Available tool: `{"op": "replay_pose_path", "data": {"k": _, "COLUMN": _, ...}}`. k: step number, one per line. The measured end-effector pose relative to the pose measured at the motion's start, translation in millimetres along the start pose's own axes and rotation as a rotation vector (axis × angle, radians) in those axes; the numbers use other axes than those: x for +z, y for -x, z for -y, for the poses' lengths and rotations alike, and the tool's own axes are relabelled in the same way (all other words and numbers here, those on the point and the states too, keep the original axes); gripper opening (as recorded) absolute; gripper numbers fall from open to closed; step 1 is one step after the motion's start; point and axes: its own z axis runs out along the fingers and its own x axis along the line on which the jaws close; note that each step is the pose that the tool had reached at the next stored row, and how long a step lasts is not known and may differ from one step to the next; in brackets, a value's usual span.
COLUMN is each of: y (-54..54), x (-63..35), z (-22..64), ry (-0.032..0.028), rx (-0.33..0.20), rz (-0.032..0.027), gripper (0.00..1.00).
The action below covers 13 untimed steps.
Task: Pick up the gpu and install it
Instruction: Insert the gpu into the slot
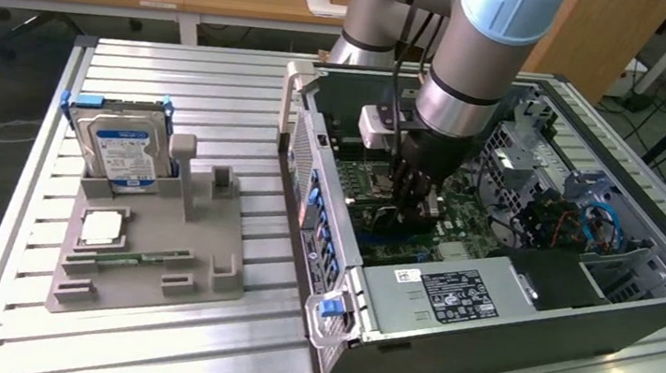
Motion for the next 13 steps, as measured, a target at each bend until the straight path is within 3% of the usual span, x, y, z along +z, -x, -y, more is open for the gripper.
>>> {"op": "replay_pose_path", "data": {"k": 13, "y": -3.1, "x": -4.3, "z": 0.1, "ry": 0.0004, "rx": 0.000, "rz": -0.0016, "gripper": 0.26}}
